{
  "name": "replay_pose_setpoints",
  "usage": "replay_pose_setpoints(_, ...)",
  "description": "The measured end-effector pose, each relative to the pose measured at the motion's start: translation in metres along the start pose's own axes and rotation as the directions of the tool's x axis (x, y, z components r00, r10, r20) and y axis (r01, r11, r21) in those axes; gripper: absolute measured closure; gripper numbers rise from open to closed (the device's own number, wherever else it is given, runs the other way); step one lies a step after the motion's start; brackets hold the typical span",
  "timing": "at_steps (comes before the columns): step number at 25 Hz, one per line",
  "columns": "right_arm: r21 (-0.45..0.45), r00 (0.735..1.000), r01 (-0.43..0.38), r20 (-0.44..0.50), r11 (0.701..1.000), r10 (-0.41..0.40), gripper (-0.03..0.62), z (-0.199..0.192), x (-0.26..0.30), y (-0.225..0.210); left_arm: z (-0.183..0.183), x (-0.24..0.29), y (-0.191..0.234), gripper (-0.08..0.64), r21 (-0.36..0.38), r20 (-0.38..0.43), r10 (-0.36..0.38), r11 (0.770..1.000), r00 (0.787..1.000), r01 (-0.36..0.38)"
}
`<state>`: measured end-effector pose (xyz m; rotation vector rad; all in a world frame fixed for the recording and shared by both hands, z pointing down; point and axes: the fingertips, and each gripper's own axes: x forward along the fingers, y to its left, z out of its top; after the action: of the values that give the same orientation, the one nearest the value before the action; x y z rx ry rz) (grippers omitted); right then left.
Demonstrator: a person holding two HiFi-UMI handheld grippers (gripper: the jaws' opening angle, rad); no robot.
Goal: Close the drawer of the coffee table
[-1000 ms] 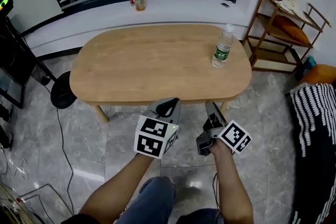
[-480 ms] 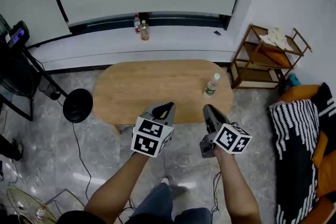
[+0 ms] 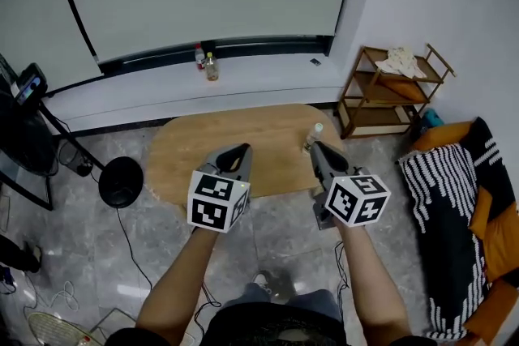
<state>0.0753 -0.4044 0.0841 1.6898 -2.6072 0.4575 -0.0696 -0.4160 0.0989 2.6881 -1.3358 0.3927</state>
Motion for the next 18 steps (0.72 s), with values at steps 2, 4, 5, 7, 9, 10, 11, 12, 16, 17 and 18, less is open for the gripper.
replay_pose_setpoints(2,-0.052,1.000,0.006,0.003,0.999,-0.006,0.589,0.010,-0.004,0.000,0.006,0.000,-0.001,0.560,0.004,0.007,0.006,1.000,1.000,-0.006)
replay_pose_setpoints(4,-0.090,1.000,0.017,0.005,0.996,-0.016,0.589,0.017,-0.006,-0.003,0.012,0.002,-0.003,0.558,0.015,0.012,0.011,1.000,1.000,-0.011)
replay_pose_setpoints(5,-0.102,1.000,0.021,0.005,0.995,-0.020,0.589,0.019,-0.007,-0.004,0.014,0.002,-0.004,0.558,0.020,0.014,0.013,1.000,1.000,-0.013)
replay_pose_setpoints(7,-0.123,1.000,0.021,-0.001,0.992,-0.021,0.589,0.021,-0.006,-0.007,0.020,0.004,-0.007,0.560,0.030,0.021,0.014,0.999,1.000,-0.015)
replay_pose_setpoints(9,-0.141,1.000,0.014,-0.015,0.990,-0.016,0.589,0.025,-0.004,-0.012,0.027,0.009,-0.010,0.560,0.043,0.025,0.013,0.999,1.000,-0.015)
replay_pose_setpoints(10,-0.149,1.000,0.008,-0.019,0.989,-0.011,0.589,0.028,-0.004,-0.016,0.030,0.012,-0.012,0.558,0.048,0.026,0.015,0.999,1.000,-0.016)
replay_pose_setpoints(11,-0.160,1.000,0.002,-0.021,0.987,-0.005,0.589,0.031,-0.004,-0.019,0.034,0.014,-0.014,0.559,0.051,0.028,0.019,0.998,0.999,-0.021)
replay_pose_setpoints(12,-0.175,1.000,-0.005,-0.023,0.985,0.001,0.589,0.035,-0.003,-0.022,0.037,0.017,-0.015,0.560,0.050,0.029,0.025,0.998,0.999,-0.027)
replay_pose_setpoints(16,-0.213,0.999,-0.031,-0.020,0.977,0.027,0.589,0.051,0.001,-0.037,0.051,0.027,-0.015,0.560,0.050,0.034,0.058,0.997,0.998,-0.060)
replay_pose_setpoints(17,-0.217,0.999,-0.038,-0.020,0.975,0.034,0.589,0.055,0.003,-0.040,0.055,0.030,-0.015,0.560,0.048,0.037,0.066,0.997,0.997,-0.068)
replay_pose_setpoints(18,-0.225,0.999,-0.046,-0.022,0.973,0.042,0.589,0.058,0.005,-0.043,0.058,0.032,-0.015,0.560,0.042,0.042,0.073,0.996,0.996,-0.075)
